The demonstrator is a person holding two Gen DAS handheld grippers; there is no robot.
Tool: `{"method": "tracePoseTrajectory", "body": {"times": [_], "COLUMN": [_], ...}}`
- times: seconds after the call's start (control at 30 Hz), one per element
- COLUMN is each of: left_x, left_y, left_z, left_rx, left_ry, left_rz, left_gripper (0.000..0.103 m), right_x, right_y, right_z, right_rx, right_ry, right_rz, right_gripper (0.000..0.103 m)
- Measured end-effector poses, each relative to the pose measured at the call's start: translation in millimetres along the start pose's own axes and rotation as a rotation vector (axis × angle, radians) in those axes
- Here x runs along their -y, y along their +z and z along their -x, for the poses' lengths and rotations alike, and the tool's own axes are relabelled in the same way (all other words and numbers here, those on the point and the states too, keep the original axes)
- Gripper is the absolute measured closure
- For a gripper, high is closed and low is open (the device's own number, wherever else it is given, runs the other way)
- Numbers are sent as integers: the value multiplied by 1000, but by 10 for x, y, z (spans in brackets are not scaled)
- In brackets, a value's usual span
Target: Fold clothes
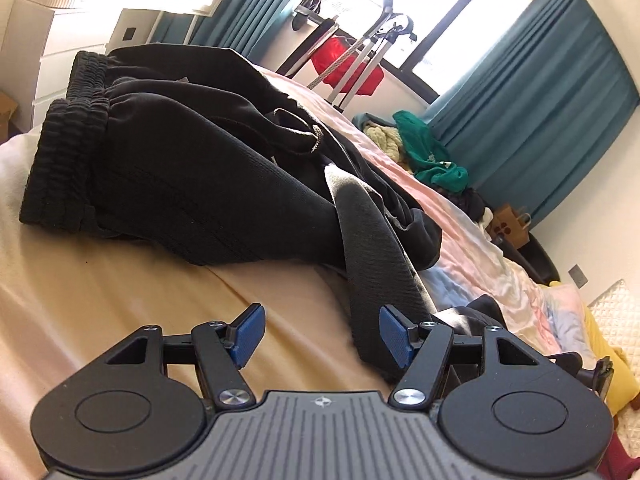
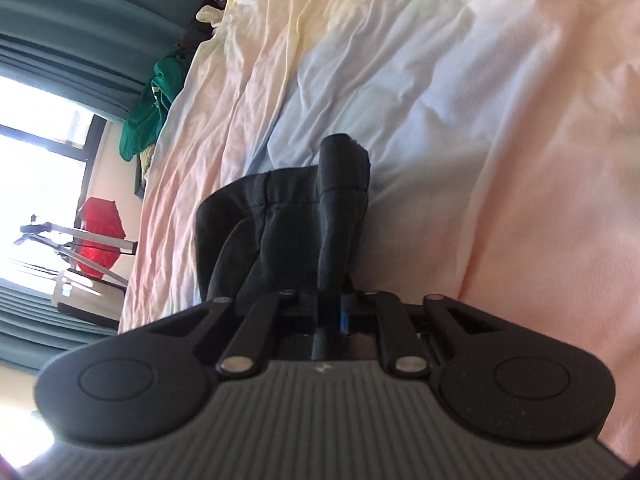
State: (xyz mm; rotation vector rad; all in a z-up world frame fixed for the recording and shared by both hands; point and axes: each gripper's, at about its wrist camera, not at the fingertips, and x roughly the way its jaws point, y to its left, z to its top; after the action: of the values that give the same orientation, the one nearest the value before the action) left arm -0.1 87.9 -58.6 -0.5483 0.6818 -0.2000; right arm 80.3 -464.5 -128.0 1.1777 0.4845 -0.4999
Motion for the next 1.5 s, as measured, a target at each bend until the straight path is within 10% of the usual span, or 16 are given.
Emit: {"method": "tracePoseTrajectory", "body": {"times": [0.37,0.67,0.8,1.03,1.33,1.5], "left_x": [-584,-1286,-1398,-1480,-1318,-1336], "left_y": [60,105,294,583,1376,1372], "left_z": [-77,-106,-174,21,1255,1199], "left_rx": [-5,132,190,176,298,296], "left_ry": [47,91,123,164,160,147], "left_rz": [360,784,784,742,501,533], "left_gripper": [24,22,26,85,88,87], "right_x": [-168,383,267,99,-313,-736], "right_y": [629,758,706,673,680,611], "right_z": [-179,-585,-575,-409,184,442], "right_rx": [369,377,402,463,649,800], "right_ry": [-110,-205,-213,-195,-96,-97], "right_rz": [124,-5,84,143,168,290], "right_gripper": [96,96,96,96,96,96]}}
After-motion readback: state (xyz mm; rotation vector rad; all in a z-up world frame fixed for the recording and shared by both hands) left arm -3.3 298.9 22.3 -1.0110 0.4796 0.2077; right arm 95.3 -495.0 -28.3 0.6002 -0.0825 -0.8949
